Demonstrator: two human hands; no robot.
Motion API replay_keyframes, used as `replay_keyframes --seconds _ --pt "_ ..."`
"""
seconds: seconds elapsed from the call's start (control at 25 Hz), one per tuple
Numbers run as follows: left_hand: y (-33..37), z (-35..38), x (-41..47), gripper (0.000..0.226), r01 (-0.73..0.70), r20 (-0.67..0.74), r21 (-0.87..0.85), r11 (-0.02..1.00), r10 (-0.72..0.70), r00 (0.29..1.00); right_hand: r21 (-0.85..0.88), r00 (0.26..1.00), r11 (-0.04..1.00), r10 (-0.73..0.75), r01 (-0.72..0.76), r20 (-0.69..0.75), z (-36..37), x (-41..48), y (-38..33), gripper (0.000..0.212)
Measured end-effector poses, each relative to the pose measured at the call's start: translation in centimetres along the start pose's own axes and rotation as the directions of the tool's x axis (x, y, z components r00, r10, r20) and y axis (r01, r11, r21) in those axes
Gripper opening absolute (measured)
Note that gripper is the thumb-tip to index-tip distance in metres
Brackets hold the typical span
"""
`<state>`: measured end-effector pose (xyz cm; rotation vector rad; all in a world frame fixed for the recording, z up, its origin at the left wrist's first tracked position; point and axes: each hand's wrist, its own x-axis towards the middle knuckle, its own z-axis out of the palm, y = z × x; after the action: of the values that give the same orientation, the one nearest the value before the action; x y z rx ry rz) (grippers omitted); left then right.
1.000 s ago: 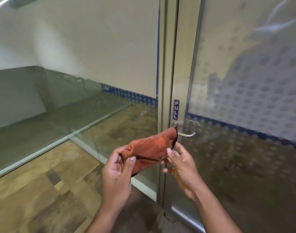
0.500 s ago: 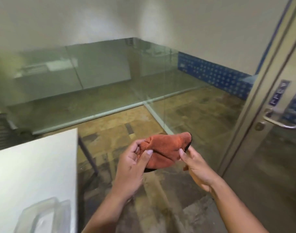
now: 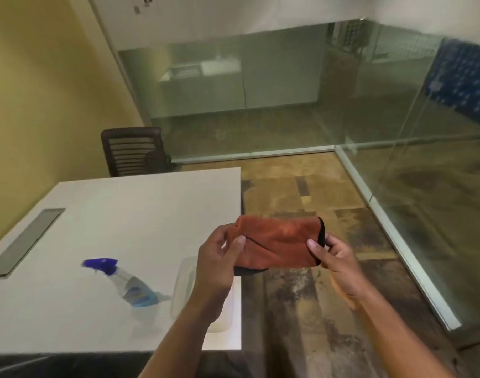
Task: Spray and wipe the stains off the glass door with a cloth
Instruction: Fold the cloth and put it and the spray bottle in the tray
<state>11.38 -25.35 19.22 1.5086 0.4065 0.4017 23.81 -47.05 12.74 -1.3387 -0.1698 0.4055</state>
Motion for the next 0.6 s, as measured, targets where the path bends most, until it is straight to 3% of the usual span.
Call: replay_keyframes --seconds 0.36,0.52,0.6 --pt "-7.3 -18.3 6.1 0.017 0.322 -0.145 0.001 0.947 -0.319 0.937 -0.123 0.981 0.977 0.165 -0.176 -0.097 16.7 3.3 10.7 0.029" --pt "-12.6 -21.9 6.5 0.020 0.518 -0.125 -0.110 0.848 -0.529 0.840 -0.263 0.966 0.935 0.198 -0.238 -0.167 19.1 3.0 15.6 0.055" --pt "-15.2 -22.9 6.6 0.021 0.569 -0.131 -0.073 0.819 -0.574 0.808 -0.307 0.948 0.903 0.246 -0.300 -0.200 19.5 2.9 17.3 0.055"
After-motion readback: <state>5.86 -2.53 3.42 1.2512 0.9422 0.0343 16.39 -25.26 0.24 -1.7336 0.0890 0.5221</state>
